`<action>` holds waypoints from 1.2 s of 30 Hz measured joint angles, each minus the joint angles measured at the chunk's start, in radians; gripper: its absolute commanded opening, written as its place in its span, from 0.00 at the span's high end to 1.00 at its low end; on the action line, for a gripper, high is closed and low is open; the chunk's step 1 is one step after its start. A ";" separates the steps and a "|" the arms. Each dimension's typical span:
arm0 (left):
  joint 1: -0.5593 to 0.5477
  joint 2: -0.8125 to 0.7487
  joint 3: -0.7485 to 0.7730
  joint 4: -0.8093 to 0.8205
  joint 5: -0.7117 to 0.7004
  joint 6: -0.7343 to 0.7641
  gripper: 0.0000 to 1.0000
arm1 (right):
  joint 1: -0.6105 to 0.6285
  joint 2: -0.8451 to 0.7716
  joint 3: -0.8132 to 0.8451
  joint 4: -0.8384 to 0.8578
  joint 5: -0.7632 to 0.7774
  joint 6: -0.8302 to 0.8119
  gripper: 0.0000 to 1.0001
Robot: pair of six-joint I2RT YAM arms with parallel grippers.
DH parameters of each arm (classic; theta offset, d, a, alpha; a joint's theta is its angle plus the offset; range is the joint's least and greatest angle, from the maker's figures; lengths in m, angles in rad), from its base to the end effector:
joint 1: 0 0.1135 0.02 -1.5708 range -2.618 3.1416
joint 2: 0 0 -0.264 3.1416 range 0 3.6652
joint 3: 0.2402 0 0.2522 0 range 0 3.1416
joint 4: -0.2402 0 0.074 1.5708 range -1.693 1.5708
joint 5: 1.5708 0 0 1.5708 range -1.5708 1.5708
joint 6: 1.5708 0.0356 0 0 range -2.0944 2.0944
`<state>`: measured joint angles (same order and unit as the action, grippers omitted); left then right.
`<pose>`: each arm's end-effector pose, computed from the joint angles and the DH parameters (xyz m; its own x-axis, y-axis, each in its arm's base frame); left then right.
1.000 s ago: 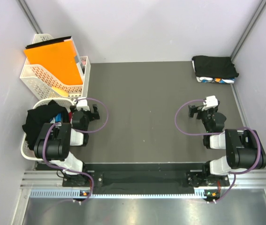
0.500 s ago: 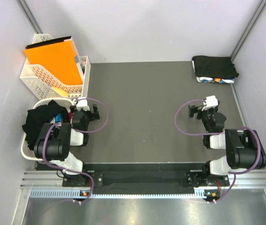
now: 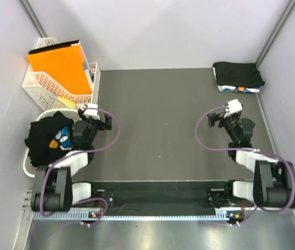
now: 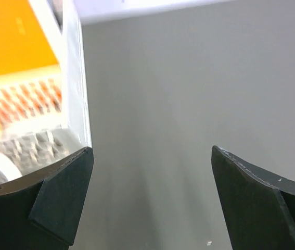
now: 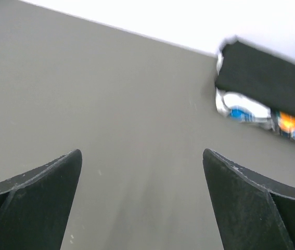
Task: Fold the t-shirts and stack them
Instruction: Grab crumpled tshirt from bin with the left arm
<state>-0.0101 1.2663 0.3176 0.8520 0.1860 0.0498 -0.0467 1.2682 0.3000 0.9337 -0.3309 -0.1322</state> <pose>0.2408 -0.0090 0.1907 -0.0868 0.0498 -0.9950 0.1986 0.9796 0.0317 0.2375 0.0005 0.1940 0.0028 -0.1249 -0.9922 -0.2823 0.9517 -0.1206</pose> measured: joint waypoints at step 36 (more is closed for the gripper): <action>-0.003 -0.061 0.902 -1.466 -0.351 0.611 0.05 | 0.231 0.459 1.759 -2.200 0.197 -0.688 0.00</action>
<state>-0.0132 1.2057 1.2194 -0.6140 -0.1650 0.6609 0.1841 1.7271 2.0586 -1.2667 -0.1337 -0.8204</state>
